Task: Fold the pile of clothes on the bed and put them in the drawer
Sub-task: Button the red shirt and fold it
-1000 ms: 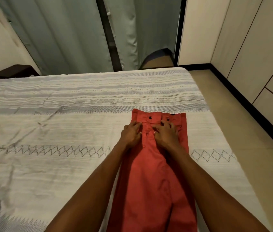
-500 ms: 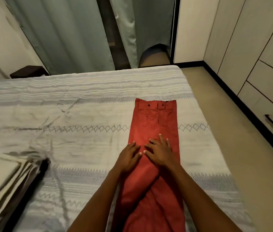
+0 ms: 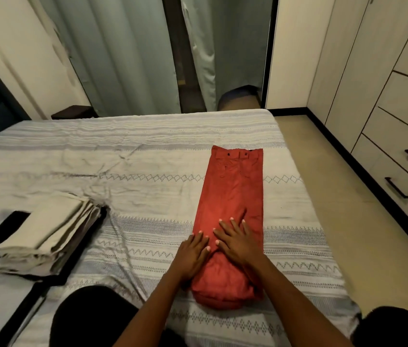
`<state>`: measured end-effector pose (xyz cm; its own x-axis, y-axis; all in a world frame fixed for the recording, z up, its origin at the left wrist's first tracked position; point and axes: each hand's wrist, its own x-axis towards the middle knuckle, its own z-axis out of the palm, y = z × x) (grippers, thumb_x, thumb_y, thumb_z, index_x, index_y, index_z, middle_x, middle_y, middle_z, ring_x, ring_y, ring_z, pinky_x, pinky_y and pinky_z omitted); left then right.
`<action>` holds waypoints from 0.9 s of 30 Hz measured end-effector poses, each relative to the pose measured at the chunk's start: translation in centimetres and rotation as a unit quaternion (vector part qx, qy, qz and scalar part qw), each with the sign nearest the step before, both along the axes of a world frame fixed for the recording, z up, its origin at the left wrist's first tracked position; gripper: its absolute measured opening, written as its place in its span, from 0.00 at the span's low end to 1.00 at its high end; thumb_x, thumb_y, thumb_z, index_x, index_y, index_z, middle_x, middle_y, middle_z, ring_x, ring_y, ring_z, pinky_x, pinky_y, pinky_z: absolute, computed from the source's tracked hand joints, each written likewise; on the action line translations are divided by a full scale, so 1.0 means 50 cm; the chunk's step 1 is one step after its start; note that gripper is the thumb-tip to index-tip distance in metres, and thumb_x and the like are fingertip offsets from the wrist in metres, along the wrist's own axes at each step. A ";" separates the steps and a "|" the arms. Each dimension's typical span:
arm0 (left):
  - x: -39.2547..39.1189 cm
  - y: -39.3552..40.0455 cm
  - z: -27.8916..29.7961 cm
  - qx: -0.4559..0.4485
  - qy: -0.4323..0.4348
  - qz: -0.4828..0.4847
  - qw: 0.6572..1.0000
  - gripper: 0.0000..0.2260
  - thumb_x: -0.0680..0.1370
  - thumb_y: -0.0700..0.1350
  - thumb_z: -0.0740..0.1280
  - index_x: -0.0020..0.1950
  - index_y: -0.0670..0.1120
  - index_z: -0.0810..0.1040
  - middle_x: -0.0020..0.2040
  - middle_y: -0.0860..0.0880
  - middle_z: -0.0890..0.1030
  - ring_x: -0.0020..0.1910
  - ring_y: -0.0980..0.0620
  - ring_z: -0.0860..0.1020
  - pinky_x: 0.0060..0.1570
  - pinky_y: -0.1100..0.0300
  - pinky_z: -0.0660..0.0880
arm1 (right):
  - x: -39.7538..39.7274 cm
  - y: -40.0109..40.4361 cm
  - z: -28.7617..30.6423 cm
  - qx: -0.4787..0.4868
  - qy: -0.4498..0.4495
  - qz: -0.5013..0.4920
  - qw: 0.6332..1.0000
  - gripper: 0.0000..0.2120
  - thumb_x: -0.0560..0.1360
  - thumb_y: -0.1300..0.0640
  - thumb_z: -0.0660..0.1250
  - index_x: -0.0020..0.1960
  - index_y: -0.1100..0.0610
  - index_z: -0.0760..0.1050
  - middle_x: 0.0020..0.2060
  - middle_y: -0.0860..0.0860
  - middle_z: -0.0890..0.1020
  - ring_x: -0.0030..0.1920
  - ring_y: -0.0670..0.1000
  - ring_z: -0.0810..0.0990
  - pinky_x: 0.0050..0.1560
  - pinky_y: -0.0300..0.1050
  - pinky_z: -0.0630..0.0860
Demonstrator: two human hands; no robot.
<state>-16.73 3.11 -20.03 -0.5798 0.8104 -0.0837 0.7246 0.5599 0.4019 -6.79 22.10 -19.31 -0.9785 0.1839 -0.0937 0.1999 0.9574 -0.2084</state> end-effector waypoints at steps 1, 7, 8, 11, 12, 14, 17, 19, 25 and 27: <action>0.011 -0.015 -0.004 -0.017 0.001 0.000 1.000 0.50 0.69 0.74 0.25 0.80 0.51 0.58 0.81 0.47 0.54 0.80 0.45 0.53 0.77 0.50 0.53 | 0.010 -0.004 -0.006 -0.003 0.001 0.023 1.000 0.42 0.74 0.28 0.27 0.79 0.41 0.59 0.81 0.46 0.54 0.81 0.57 0.46 0.76 0.61 0.40; 0.027 -0.109 -0.015 -0.012 -0.017 -0.036 0.999 0.33 0.82 0.65 0.39 0.79 0.50 0.62 0.79 0.50 0.61 0.79 0.50 0.57 0.77 0.49 0.56 | 0.076 0.001 0.018 -0.093 0.007 0.031 0.995 0.32 0.80 0.33 0.38 0.80 0.41 0.56 0.80 0.41 0.52 0.80 0.48 0.44 0.78 0.54 0.42; 0.034 -0.121 0.002 0.025 -0.035 -0.009 0.999 0.29 0.83 0.63 0.46 0.76 0.49 0.69 0.76 0.50 0.68 0.76 0.51 0.64 0.75 0.53 0.60 | 0.089 0.007 0.016 -0.118 0.032 0.002 0.992 0.27 0.84 0.39 0.46 0.80 0.44 0.58 0.80 0.44 0.56 0.80 0.51 0.50 0.78 0.51 0.46; 0.029 -0.152 0.042 0.153 -0.036 0.132 0.979 0.17 0.80 0.56 0.58 0.62 0.54 0.80 0.58 0.52 0.84 0.57 0.50 0.81 0.54 0.56 0.77 | 0.141 0.036 0.001 -0.159 0.168 -0.122 0.965 0.21 0.84 0.53 0.59 0.76 0.52 0.68 0.76 0.52 0.68 0.74 0.55 0.68 0.71 0.49 0.65; 0.017 -0.164 0.038 0.151 -0.025 0.137 0.979 0.17 0.77 0.54 0.59 0.63 0.55 0.79 0.56 0.52 0.84 0.55 0.49 0.82 0.51 0.55 0.78 | 0.163 0.046 -0.004 -0.167 0.196 -0.155 0.954 0.20 0.83 0.56 0.61 0.74 0.52 0.71 0.74 0.53 0.71 0.71 0.56 0.72 0.68 0.49 0.69; -0.007 -0.186 0.019 0.057 -0.008 0.064 0.996 0.27 0.72 0.52 0.60 0.73 0.55 0.72 0.67 0.46 0.79 0.65 0.44 0.77 0.59 0.51 0.76 | 0.211 0.060 -0.016 -0.162 0.215 -0.166 0.949 0.19 0.79 0.61 0.65 0.69 0.52 0.77 0.68 0.54 0.77 0.65 0.58 0.77 0.64 0.50 0.73; -0.025 -0.202 -0.017 -0.065 0.024 -0.040 0.997 0.35 0.74 0.62 0.54 0.79 0.65 0.41 0.80 0.44 0.59 0.79 0.42 0.58 0.77 0.50 0.56 | 0.285 0.058 -0.059 -0.103 0.184 -0.102 0.972 0.22 0.78 0.51 0.66 0.72 0.48 0.74 0.69 0.52 0.77 0.67 0.56 0.77 0.66 0.54 0.73; -0.016 -0.197 -0.023 -0.087 0.033 -0.071 0.993 0.37 0.74 0.74 0.49 0.74 0.68 0.30 0.81 0.46 0.49 0.80 0.46 0.50 0.78 0.49 0.50 | 0.327 0.039 -0.092 -0.039 0.144 -0.065 0.987 0.29 0.79 0.40 0.59 0.78 0.45 0.64 0.75 0.49 0.70 0.73 0.54 0.70 0.72 0.53 0.64; 0.033 -0.172 -0.020 -0.140 0.071 -0.061 0.986 0.43 0.72 0.75 0.52 0.77 0.61 0.31 0.81 0.51 0.39 0.80 0.40 0.44 0.75 0.38 0.47 | 0.350 -0.002 -0.095 0.003 0.104 -0.066 0.992 0.35 0.79 0.32 0.49 0.81 0.42 0.45 0.81 0.48 0.50 0.80 0.54 0.54 0.77 0.57 0.51; 0.035 -0.170 -0.017 -0.081 0.090 -0.070 0.990 0.37 0.74 0.73 0.47 0.77 0.64 0.33 0.82 0.50 0.46 0.79 0.39 0.55 0.74 0.38 0.58 | 0.342 -0.020 -0.093 -0.003 0.112 -0.068 0.991 0.32 0.79 0.32 0.47 0.81 0.39 0.46 0.81 0.46 0.50 0.80 0.56 0.55 0.77 0.58 0.53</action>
